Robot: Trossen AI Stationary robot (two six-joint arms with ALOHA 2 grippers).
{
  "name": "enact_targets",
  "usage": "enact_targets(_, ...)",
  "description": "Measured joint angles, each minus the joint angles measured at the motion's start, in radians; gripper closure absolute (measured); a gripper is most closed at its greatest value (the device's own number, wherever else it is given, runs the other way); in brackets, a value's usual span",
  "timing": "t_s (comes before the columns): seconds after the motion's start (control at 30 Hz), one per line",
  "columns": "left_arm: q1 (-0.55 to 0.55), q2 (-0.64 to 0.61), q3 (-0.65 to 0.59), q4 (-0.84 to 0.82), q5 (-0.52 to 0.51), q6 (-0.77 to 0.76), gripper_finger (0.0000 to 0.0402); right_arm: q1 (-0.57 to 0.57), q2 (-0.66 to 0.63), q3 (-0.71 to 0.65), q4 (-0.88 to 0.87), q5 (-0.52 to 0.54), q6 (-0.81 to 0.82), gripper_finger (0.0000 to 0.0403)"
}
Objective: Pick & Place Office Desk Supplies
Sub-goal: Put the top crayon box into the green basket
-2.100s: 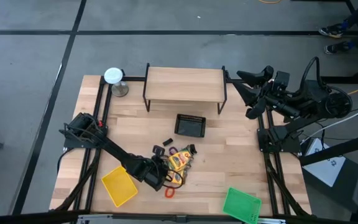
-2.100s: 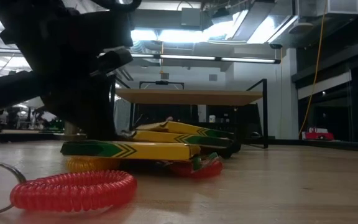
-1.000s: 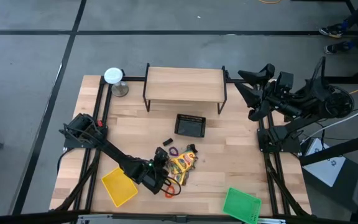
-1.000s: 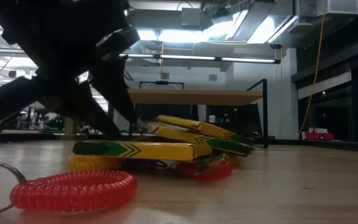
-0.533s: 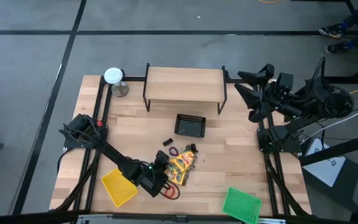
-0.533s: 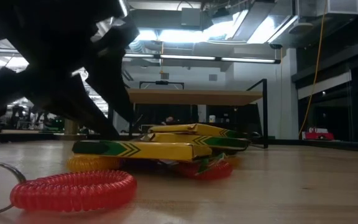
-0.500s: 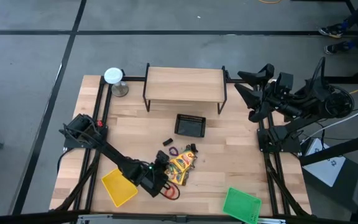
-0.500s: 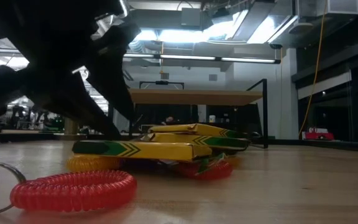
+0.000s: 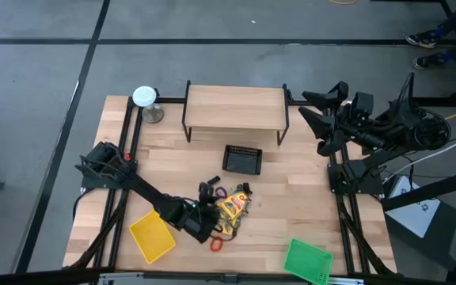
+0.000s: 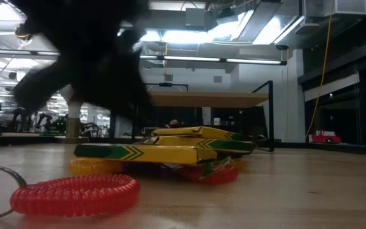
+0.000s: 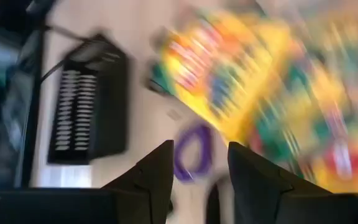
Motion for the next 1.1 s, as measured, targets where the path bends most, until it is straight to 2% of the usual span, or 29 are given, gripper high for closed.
enact_targets(0.1, 0.044, -0.075, 0.010, -0.015, -0.004, -0.253, 0.0252, 0.002, 0.000, 0.000, -0.043, 0.037, 0.028, 0.0172)
enact_targets(0.17, 0.077, -0.127, 0.010, -0.054, -0.004, -0.433, 0.0252, 0.008, 0.000, 0.001, -0.135, 0.076, 0.100, 0.0172)
enact_targets(0.23, 0.108, -0.185, 0.009, -0.109, 0.003, -0.588, 0.0252, 0.017, 0.002, 0.001, -0.272, 0.090, 0.248, 0.0172)
enact_targets(0.3, 0.140, -0.239, 0.009, -0.138, 0.056, -0.715, 0.0252, 0.018, 0.021, 0.002, -0.455, 0.088, 0.464, 0.0172)
enact_targets(0.37, 0.160, -0.277, 0.002, -0.136, 0.116, -0.800, 0.0252, 0.018, 0.050, -0.003, -0.673, 0.026, 0.700, 0.0172)
enact_targets(0.43, 0.166, -0.303, -0.007, -0.125, 0.148, -0.842, 0.0252, 0.025, 0.085, -0.032, -0.839, -0.088, 0.921, 0.0172)
enact_targets(0.53, 0.156, -0.321, -0.009, -0.125, 0.138, -0.897, 0.0252, 0.056, 0.123, -0.133, -0.934, -0.205, 1.157, 0.0172)
enact_targets(0.67, 0.150, -0.322, -0.010, -0.128, 0.127, -0.975, 0.0252, 0.092, 0.138, -0.357, -0.820, -0.300, 1.348, 0.0172)
enact_targets(0.77, 0.152, -0.322, -0.010, -0.125, 0.124, -1.068, 0.0252, 0.112, 0.135, -0.563, -0.522, -0.342, 1.448, 0.0172)
enact_targets(0.87, 0.144, -0.322, -0.010, -0.128, 0.119, -1.121, 0.0252, 0.129, 0.132, -0.748, -0.164, -0.328, 1.536, 0.0172)
enact_targets(0.93, 0.141, -0.322, -0.018, -0.129, 0.119, -1.146, 0.0252, 0.131, 0.139, -0.853, -0.017, -0.316, 1.584, 0.0172)
enact_targets(1.0, 0.140, -0.322, -0.042, -0.128, 0.123, -1.187, 0.0252, 0.127, 0.146, -0.923, 0.056, -0.308, 1.636, 0.0172)
enact_targets(1.1, 0.140, -0.321, -0.080, -0.123, 0.137, -1.239, 0.0252, 0.127, 0.154, -0.959, 0.072, -0.307, 1.661, 0.0172)
